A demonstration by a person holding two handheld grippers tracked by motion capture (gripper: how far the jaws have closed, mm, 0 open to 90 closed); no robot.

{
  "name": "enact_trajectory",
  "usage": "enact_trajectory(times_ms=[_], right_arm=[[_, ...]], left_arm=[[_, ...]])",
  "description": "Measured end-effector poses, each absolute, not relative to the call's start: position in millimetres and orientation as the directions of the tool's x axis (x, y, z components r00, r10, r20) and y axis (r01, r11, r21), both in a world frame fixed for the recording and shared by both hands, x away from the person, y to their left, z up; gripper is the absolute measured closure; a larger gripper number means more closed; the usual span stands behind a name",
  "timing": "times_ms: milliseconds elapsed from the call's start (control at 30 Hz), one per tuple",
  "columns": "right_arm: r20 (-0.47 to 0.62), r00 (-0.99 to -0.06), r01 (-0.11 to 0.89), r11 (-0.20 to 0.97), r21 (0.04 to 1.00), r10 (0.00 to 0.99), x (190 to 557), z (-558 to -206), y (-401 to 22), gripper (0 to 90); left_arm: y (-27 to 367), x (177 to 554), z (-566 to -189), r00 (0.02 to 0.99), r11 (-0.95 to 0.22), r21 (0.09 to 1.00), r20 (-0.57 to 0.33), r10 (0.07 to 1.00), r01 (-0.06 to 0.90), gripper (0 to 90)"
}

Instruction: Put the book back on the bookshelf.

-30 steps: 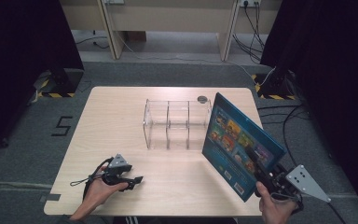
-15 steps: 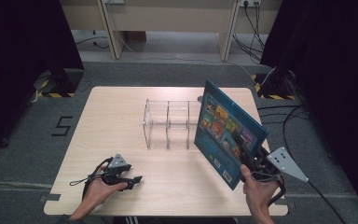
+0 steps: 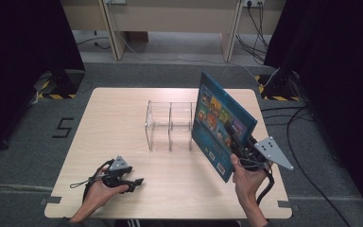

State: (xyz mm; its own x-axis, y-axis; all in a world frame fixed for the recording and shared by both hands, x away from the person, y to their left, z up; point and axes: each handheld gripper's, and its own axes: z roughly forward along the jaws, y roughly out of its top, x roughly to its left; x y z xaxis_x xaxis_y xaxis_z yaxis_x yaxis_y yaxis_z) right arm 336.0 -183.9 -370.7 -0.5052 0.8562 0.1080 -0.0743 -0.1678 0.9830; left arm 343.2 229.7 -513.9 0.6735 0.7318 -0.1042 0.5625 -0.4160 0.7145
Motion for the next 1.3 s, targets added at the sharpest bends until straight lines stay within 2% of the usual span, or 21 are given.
enact_trajectory(times_ms=[600,900,1300], right_arm=[[0.114,-0.421,-0.091,-0.167,0.982,0.9,373,-377,-164,83.3],[0.101,-0.388,-0.101,-0.151,0.983,0.916,386,-382,-151,83.3],[0.099,-0.358,-0.108,-0.147,0.983,0.928,397,-396,-141,83.1]], left_arm=[[230,343,-515,0.682,-0.433,0.721,-0.075,0.727,0.541,28.2],[229,341,-518,0.7,-0.468,0.725,-0.028,0.713,0.506,23.8],[228,341,-519,0.701,-0.467,0.728,-0.026,0.713,0.502,21.6]])
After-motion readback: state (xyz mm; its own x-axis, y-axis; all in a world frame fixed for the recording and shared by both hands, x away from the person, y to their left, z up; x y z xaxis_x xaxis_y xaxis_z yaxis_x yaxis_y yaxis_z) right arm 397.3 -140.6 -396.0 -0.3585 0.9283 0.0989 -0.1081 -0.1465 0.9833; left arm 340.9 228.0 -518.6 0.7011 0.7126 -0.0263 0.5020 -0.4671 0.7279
